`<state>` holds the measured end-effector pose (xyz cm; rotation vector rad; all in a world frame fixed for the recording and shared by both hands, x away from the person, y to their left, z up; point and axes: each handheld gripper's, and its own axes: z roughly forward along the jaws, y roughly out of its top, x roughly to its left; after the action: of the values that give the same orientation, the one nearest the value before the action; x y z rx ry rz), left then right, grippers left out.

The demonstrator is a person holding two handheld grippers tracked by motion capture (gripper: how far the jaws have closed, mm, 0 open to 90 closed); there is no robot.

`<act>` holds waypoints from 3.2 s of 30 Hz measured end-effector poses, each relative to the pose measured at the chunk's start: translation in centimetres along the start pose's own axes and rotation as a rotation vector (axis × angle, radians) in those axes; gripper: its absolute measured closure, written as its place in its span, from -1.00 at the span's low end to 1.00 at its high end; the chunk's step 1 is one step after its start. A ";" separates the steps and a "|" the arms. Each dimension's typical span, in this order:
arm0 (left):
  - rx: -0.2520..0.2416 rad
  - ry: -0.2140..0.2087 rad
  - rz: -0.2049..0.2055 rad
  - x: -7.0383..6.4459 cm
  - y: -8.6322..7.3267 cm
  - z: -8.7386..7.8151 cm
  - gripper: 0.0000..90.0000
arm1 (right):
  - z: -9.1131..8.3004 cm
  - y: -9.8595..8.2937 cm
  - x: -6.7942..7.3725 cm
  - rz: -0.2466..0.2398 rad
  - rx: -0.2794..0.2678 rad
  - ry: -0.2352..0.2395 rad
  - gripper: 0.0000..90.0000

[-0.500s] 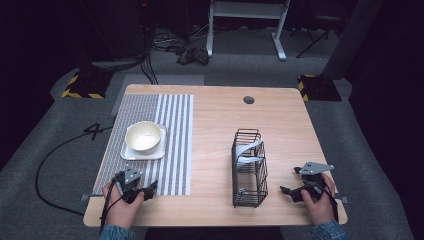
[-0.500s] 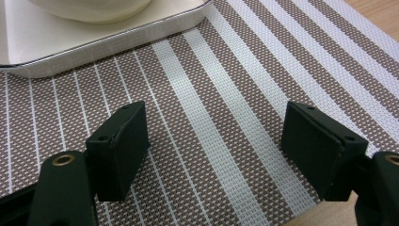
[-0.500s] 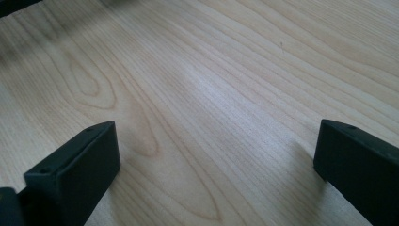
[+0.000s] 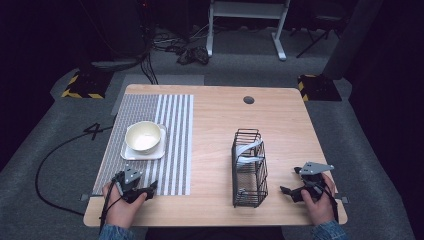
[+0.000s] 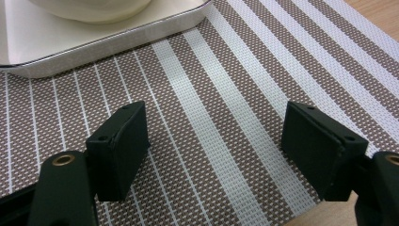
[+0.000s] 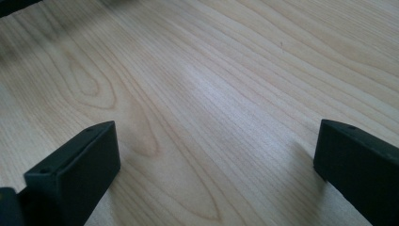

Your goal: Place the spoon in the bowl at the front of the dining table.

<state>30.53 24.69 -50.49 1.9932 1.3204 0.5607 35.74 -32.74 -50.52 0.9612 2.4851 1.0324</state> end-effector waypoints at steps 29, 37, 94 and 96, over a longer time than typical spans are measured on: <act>-0.048 -0.032 -0.046 -1.0 1.4 -2.0 -0.45 | 0.0 0.0 0.0 0.000 -0.001 -0.001 -0.98; -0.132 -0.025 -0.053 -2.1 2.8 -3.7 -0.52 | 0.0 0.0 0.0 0.000 -0.001 -0.001 -0.98; -0.405 -0.203 0.145 -10.0 11.6 -5.8 -0.41 | 0.0 0.0 0.0 0.000 -0.001 -0.003 -0.98; -0.405 -0.218 0.159 -10.6 12.0 -5.8 -0.41 | 0.0 0.0 0.0 0.000 -0.001 -0.003 -0.98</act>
<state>30.03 13.55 -37.67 1.7705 0.8441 0.6100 35.72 -32.73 -50.52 0.9612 2.4824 1.0310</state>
